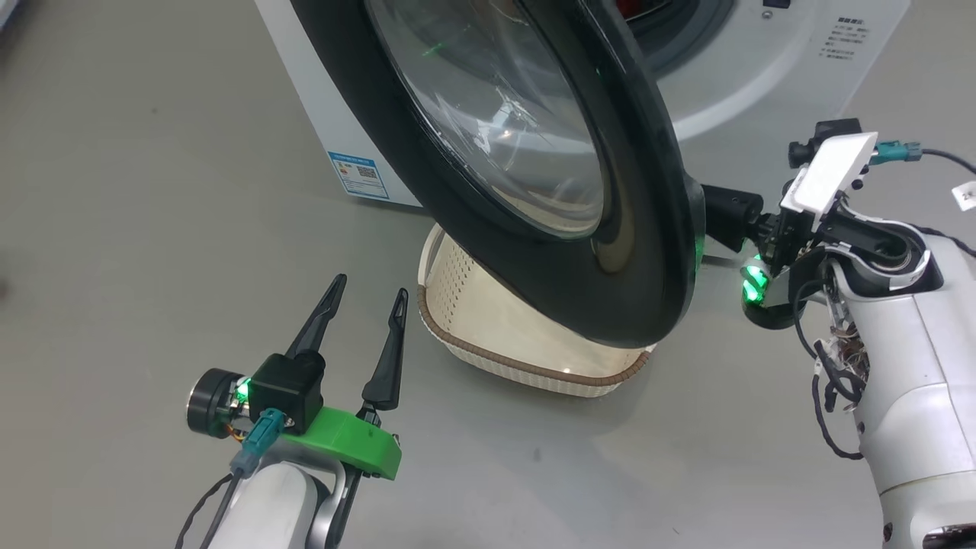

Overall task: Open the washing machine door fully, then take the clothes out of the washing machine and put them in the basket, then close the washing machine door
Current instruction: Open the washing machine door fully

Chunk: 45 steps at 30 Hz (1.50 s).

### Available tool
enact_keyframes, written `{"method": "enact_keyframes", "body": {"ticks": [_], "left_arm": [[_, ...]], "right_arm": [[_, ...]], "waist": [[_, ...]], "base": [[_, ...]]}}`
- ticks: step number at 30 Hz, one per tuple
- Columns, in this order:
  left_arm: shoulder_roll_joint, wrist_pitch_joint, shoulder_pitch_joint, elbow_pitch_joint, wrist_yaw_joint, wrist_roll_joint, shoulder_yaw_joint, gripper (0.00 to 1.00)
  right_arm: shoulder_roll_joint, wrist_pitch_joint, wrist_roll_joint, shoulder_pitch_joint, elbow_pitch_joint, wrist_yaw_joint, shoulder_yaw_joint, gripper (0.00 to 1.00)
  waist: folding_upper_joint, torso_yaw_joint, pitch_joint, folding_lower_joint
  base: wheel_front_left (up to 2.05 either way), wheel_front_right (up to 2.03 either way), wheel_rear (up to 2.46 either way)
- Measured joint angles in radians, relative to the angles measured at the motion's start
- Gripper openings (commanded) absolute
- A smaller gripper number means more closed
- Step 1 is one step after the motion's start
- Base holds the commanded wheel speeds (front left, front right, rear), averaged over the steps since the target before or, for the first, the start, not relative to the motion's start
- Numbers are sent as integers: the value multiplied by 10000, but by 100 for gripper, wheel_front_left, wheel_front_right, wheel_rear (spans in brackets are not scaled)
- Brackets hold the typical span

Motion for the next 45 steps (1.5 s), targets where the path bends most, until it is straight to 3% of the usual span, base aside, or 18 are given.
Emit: {"method": "enact_keyframes", "body": {"ticks": [29,38,45], "left_arm": [[21,0,623,25,-4,-2,-35,100],[29,0,742,-42,10,-2,240,100],[27,0,760,-59,10,-2,263,100]], "right_arm": [[600,316,176,1449,-688,92,1440,0],[642,-75,184,1772,-1212,176,2167,0],[604,-437,836,2135,-1603,211,2920,0]], "waist": [[0,1641,-776,0],[0,1724,-874,0],[0,1718,-909,0]], "base": [[0,0,0],[0,0,0],[0,0,0]]}}
